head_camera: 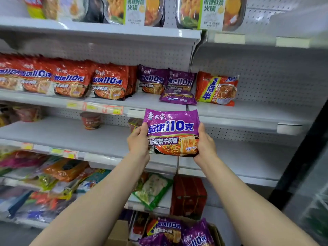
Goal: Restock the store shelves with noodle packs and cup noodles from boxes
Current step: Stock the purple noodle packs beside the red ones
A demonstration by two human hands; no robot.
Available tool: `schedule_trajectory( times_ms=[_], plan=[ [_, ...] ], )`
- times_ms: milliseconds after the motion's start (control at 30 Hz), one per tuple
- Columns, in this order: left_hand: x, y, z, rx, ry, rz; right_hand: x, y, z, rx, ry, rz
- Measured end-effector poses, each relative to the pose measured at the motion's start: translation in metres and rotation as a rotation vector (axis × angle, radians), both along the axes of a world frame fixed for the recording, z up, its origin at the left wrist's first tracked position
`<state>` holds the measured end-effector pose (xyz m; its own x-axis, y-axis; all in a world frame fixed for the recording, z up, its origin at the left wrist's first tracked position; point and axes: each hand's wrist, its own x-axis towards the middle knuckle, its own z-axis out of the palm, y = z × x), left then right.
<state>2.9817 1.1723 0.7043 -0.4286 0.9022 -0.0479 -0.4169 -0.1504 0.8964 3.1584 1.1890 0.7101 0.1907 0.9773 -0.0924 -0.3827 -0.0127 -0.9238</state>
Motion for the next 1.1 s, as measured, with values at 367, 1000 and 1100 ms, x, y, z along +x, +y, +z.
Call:
schedule_trajectory(
  times_ms=[367,1000,1100],
  plan=[
    [-0.026,0.036,0.057,0.092,-0.025,0.11,-0.018,0.04,0.042,0.246,-0.345,-0.062],
    [-0.088,0.187,0.123,0.065,0.037,-0.135,-0.059,0.163,0.106,0.374,-0.451,0.068],
    [-0.103,0.209,0.127,0.022,0.1,-0.3,-0.067,0.186,0.107,0.334,-0.393,0.037]
  ],
)
